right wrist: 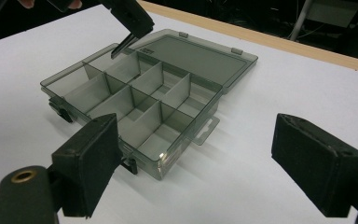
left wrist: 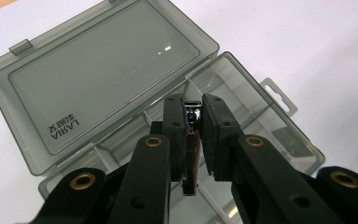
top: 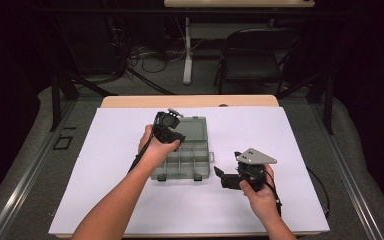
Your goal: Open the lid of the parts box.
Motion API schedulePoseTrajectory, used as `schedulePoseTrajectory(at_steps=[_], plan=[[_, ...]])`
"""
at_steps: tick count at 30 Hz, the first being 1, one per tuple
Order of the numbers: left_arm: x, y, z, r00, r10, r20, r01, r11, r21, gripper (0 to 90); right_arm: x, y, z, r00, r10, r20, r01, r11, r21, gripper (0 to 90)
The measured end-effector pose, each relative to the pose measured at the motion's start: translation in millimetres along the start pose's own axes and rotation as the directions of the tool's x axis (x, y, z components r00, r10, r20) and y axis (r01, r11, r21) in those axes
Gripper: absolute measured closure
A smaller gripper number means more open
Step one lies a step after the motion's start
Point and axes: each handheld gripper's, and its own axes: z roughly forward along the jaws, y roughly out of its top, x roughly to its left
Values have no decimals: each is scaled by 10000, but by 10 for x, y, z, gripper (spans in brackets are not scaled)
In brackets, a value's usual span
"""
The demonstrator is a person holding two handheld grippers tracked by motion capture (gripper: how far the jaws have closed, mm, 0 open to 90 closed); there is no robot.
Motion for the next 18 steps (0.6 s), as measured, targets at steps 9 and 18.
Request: schedulePoseTrajectory(at_steps=[9, 18], plan=[[-33, -1, 174, 9996, -263, -30, 263, 9997, -22, 802, -4, -2, -6, 10000, 26, 21, -26, 10000, -66, 151], [-85, 7, 283, 9996, -238, -141, 238, 9997, -24, 802, -9, 0, -12, 10000, 16, 37, -16, 10000, -93, 151]])
